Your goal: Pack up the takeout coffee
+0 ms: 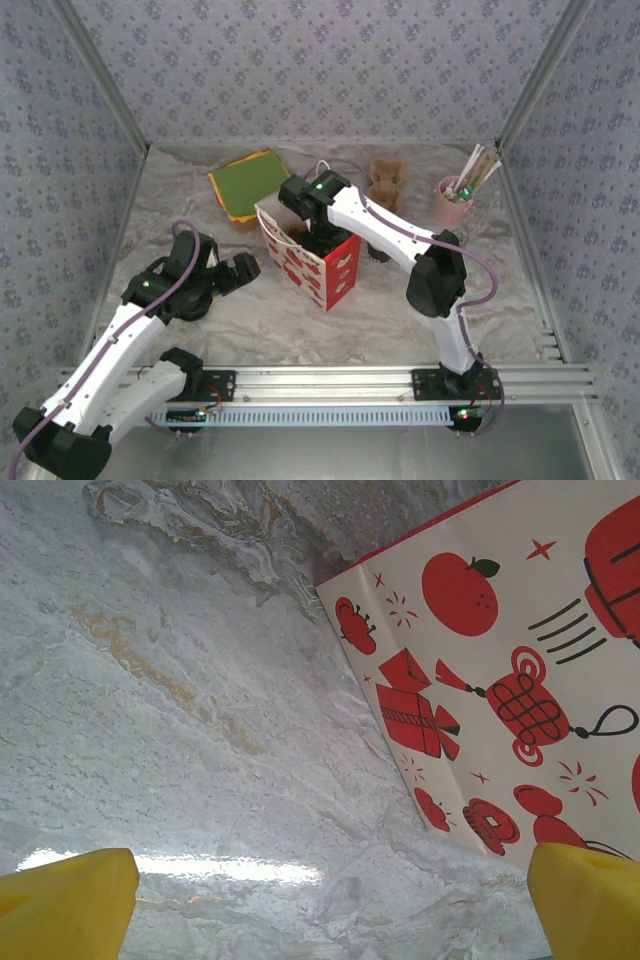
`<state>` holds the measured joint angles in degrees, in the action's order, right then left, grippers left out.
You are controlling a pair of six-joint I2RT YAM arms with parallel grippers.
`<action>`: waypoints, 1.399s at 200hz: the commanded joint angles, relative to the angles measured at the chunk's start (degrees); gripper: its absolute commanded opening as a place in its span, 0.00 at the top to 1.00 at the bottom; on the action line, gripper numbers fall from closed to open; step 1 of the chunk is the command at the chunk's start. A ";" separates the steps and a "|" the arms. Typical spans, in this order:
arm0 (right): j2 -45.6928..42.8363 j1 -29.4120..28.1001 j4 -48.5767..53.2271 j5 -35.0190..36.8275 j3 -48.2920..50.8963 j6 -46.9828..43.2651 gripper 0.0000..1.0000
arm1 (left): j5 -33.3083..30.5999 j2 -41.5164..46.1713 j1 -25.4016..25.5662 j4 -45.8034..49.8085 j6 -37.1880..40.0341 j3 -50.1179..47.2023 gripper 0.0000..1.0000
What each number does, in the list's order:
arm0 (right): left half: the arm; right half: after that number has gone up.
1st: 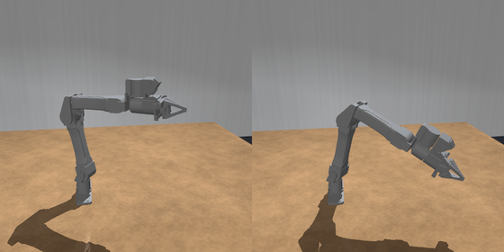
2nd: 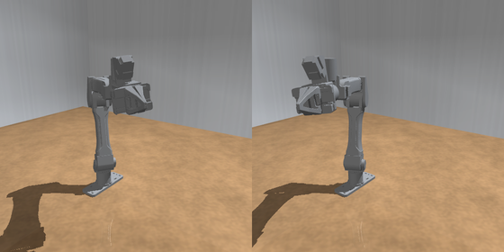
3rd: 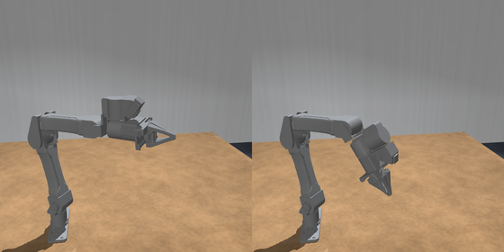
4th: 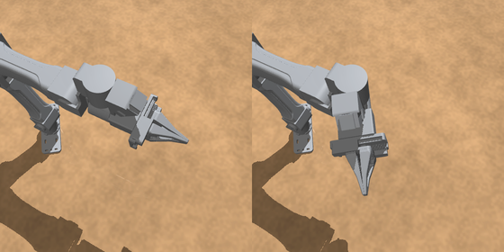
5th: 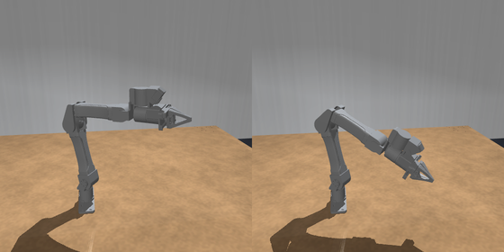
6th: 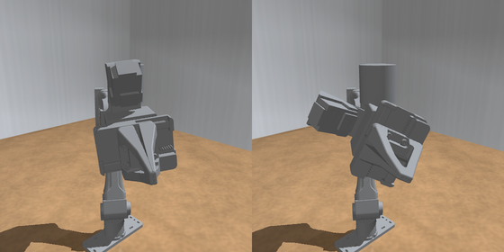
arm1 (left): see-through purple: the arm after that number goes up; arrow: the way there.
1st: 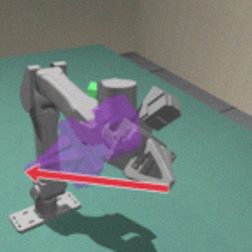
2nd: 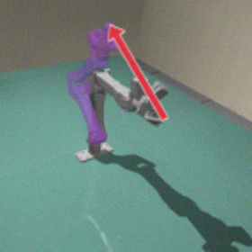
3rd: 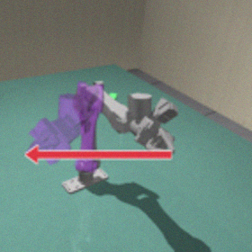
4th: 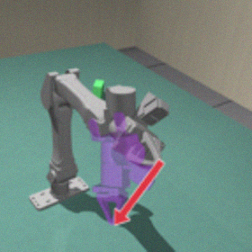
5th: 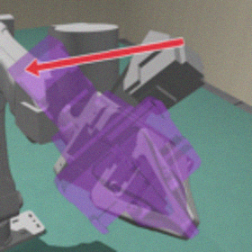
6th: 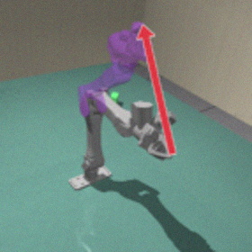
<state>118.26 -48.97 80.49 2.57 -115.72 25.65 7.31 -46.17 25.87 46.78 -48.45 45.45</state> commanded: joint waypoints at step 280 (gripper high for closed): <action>-1.01 0.68 1.01 0.33 2.24 0.10 0.36 | 0.49 -0.28 -0.12 0.50 0.46 0.52 0.00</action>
<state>118.04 -48.75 79.83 2.52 -115.04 25.65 7.31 -46.28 25.87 46.76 -48.45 45.45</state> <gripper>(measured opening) 0.640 0.997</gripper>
